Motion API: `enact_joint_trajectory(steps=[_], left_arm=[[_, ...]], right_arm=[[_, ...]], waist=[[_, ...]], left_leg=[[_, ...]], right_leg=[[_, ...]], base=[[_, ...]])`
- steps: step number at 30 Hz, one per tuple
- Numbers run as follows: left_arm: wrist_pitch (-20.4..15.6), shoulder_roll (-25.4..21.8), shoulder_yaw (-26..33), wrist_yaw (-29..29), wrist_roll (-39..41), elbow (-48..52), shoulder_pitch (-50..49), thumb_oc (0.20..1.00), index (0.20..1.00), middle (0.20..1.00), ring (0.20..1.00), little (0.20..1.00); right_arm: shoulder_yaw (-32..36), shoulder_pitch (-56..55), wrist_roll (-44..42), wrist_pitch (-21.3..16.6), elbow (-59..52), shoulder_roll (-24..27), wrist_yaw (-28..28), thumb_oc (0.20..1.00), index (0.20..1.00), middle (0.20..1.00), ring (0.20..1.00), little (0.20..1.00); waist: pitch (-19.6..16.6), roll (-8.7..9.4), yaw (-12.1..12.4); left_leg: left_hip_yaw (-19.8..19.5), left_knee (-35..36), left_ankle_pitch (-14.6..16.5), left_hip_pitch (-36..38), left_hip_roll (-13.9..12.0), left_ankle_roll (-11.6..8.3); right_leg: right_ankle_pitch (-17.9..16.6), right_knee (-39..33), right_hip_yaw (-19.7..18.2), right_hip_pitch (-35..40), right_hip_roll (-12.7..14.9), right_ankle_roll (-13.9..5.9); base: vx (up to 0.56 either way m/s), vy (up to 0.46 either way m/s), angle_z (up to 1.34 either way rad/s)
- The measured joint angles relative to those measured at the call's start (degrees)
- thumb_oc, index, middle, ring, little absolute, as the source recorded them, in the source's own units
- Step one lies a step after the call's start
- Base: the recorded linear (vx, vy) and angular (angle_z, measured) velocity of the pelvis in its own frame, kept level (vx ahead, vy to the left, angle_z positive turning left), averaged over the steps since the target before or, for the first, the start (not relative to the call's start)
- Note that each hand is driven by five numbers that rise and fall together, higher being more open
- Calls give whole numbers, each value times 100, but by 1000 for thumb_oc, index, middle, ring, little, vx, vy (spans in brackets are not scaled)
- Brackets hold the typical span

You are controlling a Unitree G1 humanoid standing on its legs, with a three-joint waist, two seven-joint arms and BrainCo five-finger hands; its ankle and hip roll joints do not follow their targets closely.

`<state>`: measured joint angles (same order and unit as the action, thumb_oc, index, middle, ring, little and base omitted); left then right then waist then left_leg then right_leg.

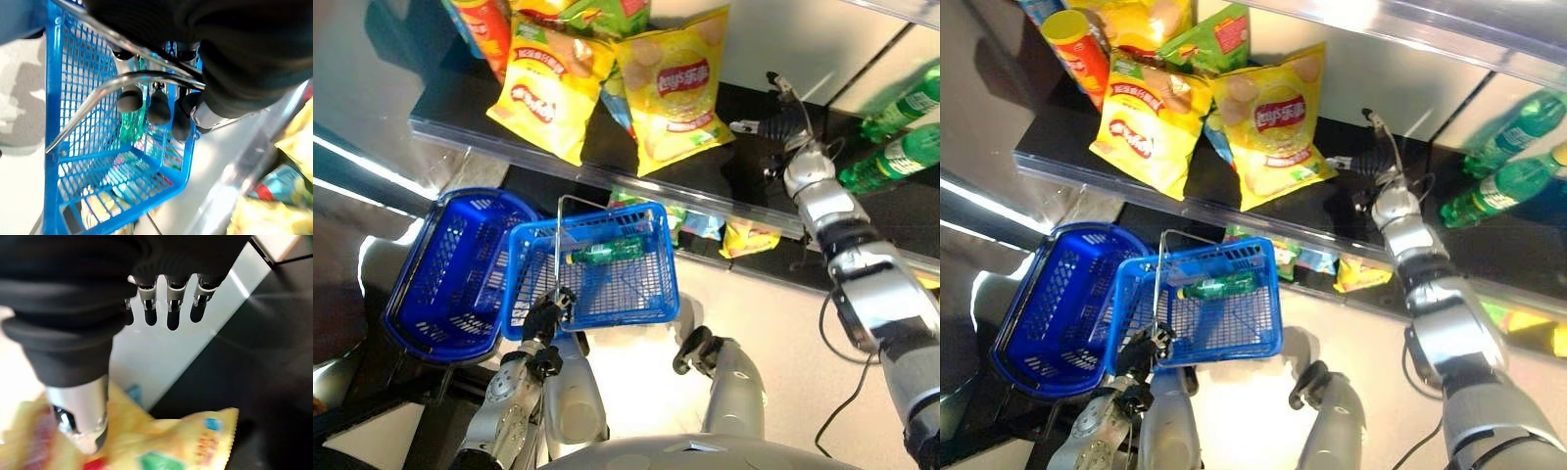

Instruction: Pick up the snacks into the basket

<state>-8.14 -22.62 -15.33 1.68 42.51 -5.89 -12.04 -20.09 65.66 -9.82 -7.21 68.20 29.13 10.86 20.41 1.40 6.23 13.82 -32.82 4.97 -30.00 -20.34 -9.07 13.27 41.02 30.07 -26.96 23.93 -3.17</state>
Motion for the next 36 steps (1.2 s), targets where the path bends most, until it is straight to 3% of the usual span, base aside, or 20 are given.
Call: enact_joint_trajectory(steps=[9, 14, 19, 36], left_arm=[[9, -263, -329, 75, 221, 183, 124, 200, 200, 200, 200, 200], [11, -262, -463, 169, 335, 205, 238, 200, 200, 200, 200, 200], [11, -269, -547, 234, 335, 212, 327, 200, 200, 200, 200, 200], [36, -269, -594, 250, 358, 212, 337, 200, 200, 200, 200, 200]], right_arm=[[-121, 505, -24, 97, 1177, -130, -174, 1000, 1000, 1000, 1000, 1000], [-235, 548, 112, 169, 1595, 50, -298, 1000, 1000, 1000, 1000, 1000], [-237, 548, 60, 187, 1595, 120, -425, 1000, 1000, 1000, 1000, 1000], [-239, 360, -791, 178, 1090, 86, -1116, 1000, 1000, 1000, 1000, 1000]], waist=[[25, -7, 111], [49, -47, 170], [68, -77, 289], [88, -107, 275]], left_leg=[[-54, -64, 6, -80, 64, 51], [-165, -5, -42, -157, 160, 112], [-179, 5, -51, -171, 205, 123], [-185, -7, -52, -170, 236, 125]], right_leg=[[-21, -28, 50, 67, 36, -58], [1, 11, 124, 93, 110, -94], [-2, 7, 144, 103, 148, -111], [-7, 10, 156, 118, 185, -119]], base=[[-12, 5, 7], [3, -13, 11], [-1, 1, 8], [0, 0, 0]])
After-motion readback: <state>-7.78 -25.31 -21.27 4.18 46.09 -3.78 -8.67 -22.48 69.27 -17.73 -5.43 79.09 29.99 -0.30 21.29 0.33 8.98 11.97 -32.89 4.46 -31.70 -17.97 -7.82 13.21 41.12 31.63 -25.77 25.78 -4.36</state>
